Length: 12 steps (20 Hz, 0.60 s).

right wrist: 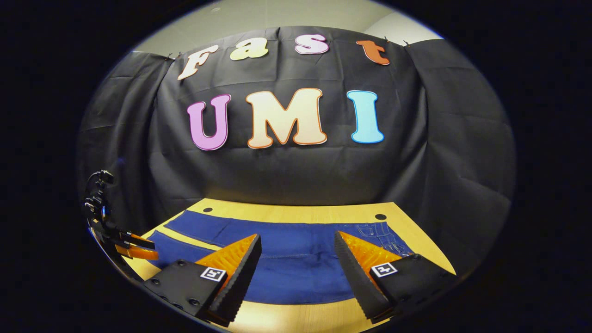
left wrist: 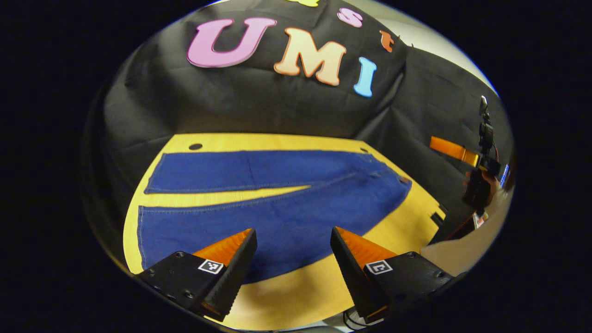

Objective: Grasp the waist and the cuffs of the jeans and fold them to make the two legs overlap; first hold the waist and fold one-third of the jeans toward the cuffs, then hold the cuffs and fold the remaining one-third in the same direction to finish folding.

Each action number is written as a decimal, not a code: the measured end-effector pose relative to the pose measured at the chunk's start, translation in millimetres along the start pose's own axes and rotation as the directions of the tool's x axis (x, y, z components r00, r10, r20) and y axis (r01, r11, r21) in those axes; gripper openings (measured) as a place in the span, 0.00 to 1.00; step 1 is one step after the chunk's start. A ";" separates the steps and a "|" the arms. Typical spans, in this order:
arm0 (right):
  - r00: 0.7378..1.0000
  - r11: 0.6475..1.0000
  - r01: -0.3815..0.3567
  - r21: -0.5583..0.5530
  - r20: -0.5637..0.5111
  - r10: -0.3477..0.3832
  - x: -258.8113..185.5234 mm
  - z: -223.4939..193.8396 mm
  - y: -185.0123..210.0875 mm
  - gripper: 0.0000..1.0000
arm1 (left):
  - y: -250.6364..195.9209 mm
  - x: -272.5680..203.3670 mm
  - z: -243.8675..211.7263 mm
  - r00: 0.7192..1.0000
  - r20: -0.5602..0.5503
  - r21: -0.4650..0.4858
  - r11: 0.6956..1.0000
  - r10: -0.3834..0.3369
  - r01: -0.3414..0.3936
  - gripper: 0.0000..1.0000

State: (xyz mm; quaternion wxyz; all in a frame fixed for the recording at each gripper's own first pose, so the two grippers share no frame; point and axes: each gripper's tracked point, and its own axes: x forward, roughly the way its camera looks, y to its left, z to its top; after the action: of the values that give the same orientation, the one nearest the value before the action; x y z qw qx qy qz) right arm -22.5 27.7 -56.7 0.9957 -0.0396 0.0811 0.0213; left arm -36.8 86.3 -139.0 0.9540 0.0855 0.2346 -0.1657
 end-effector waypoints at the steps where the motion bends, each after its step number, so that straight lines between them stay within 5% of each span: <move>1: 1.000 1.000 0.004 -0.003 -0.012 -0.004 -1.7 -4.2 -1.2 0.98 | 11.8 -2.3 -11.9 0.999 -0.046 0.022 1.000 0.008 -0.007 0.95; 12: 0.997 0.999 0.046 -0.008 -0.069 -0.046 -8.8 -27.5 -17.2 0.98 | 95.6 -31.9 -84.7 0.909 -0.397 0.331 0.944 0.124 0.016 0.95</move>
State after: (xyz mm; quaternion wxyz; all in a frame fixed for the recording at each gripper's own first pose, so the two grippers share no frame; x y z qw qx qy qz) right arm -34.6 8.0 -81.0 0.9924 -0.0453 0.1147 -0.0029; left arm -64.9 204.5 -189.8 0.8597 0.2818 0.3974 -0.1536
